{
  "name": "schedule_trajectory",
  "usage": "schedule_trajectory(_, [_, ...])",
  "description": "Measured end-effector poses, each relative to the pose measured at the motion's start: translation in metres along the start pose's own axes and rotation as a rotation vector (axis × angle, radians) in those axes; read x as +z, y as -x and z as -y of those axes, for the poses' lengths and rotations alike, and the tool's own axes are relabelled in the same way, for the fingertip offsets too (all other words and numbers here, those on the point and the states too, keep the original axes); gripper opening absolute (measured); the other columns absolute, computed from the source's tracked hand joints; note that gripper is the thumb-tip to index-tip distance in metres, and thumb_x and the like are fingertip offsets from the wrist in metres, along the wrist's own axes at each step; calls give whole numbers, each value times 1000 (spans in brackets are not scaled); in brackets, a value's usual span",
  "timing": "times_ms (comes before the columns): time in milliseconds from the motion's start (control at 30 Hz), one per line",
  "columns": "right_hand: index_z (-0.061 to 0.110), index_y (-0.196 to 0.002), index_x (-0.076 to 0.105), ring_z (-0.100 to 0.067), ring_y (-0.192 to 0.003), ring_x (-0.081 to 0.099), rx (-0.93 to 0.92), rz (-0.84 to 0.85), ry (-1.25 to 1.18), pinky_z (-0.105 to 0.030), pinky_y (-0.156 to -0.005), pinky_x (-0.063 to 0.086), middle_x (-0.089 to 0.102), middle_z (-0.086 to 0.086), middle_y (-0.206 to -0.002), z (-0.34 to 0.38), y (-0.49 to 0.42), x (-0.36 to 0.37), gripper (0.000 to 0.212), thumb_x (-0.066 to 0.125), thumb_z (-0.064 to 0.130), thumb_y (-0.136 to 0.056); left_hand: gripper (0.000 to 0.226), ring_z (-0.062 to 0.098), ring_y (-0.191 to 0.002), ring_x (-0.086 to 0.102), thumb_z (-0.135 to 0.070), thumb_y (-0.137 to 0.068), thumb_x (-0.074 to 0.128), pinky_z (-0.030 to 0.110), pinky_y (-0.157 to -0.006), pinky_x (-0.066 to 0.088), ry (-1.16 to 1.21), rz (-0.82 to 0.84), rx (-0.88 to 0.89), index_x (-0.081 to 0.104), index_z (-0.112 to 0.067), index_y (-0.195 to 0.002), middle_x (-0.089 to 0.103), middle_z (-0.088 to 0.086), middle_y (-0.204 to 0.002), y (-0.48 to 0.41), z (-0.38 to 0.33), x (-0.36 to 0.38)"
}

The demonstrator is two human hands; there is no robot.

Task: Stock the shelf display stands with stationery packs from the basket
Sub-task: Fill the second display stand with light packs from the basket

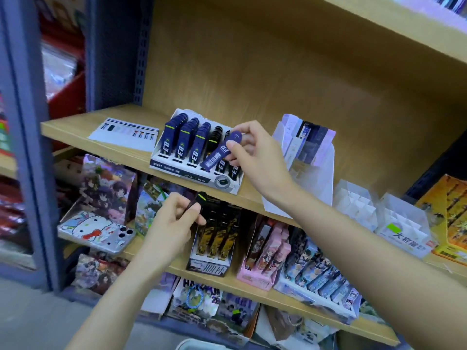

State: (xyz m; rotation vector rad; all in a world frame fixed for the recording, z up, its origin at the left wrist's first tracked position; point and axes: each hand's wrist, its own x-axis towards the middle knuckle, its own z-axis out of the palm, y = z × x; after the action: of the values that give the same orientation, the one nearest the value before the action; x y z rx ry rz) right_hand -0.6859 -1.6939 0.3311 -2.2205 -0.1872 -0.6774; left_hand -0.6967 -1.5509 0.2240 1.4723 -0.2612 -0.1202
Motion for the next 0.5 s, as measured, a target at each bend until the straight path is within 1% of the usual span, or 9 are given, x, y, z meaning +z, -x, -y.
schedule_trajectory(67, [14, -97, 55, -6, -65, 64, -30, -13, 44, -30, -73, 57, 61, 1, -75, 4, -9, 14, 8, 49, 9, -96, 19, 6, -31, 24, -12, -97, 48, 13, -31, 19, 78, -28, -45, 43, -8, -79, 64, -6, -56, 1, 2, -8])
schedule_trajectory(100, [14, -96, 56, -8, -66, 63, -39, -17, 60, -30, -73, 57, 60, 3, -74, 6, -13, 20, 10, 48, 9, -97, 21, 6, -30, 23, -11, -97, 48, 13, -31, 19, 95, -32, -59, 41, -9, -77, 65, -4, -57, 1, 4, -11])
schedule_trajectory(200, [14, -94, 60, -22, -77, 65, -63, -29, 124, -42, -76, 55, 60, 3, -73, 8, -23, 35, 10, 51, 10, -95, 23, 6, -30, 23, -9, -97, 49, 13, -30, 19, 102, -36, -76, 41, -9, -75, 64, -2, -57, 5, 10, -20])
schedule_trajectory(233, [13, -94, 61, -24, -79, 65, -77, -33, 155, -44, -77, 54, 59, 6, -73, 6, -26, 38, 10, 52, 10, -95, 23, 7, -31, 24, -9, -96, 50, 13, -30, 19, 104, -39, -81, 42, -9, -74, 64, -2, -58, 6, 11, -22])
schedule_trajectory(300, [12, -96, 63, -22, -81, 64, -98, -33, 230, -43, -81, 53, 57, 11, -73, 5, -30, 42, 10, 53, 12, -95, 23, 7, -33, 25, -11, -96, 51, 12, -31, 19, 103, -39, -88, 42, -9, -75, 64, -1, -60, 8, 12, -28])
schedule_trajectory(333, [12, -97, 63, -22, -82, 64, -107, -28, 264, -43, -81, 52, 57, 11, -74, 5, -31, 43, 11, 52, 12, -95, 23, 7, -34, 25, -12, -96, 51, 12, -31, 20, 103, -39, -89, 42, -9, -75, 64, -1, -62, 9, 12, -30])
schedule_trajectory(433, [10, -100, 63, -24, -84, 64, -132, 2, 377, -43, -82, 51, 60, 2, -82, 4, -35, 39, 14, 50, 12, -96, 23, 9, -36, 25, -13, -96, 51, 13, -31, 20, 99, -46, -94, 42, -9, -76, 65, 1, -65, 10, 11, -35])
schedule_trajectory(500, [11, -99, 63, -24, -84, 64, -117, 34, 410, -42, -82, 52, 60, 0, -84, 5, -39, 36, 14, 49, 11, -96, 22, 10, -35, 25, -12, -96, 51, 13, -32, 20, 100, -59, -92, 44, -8, -76, 65, 2, -67, 9, 10, -38])
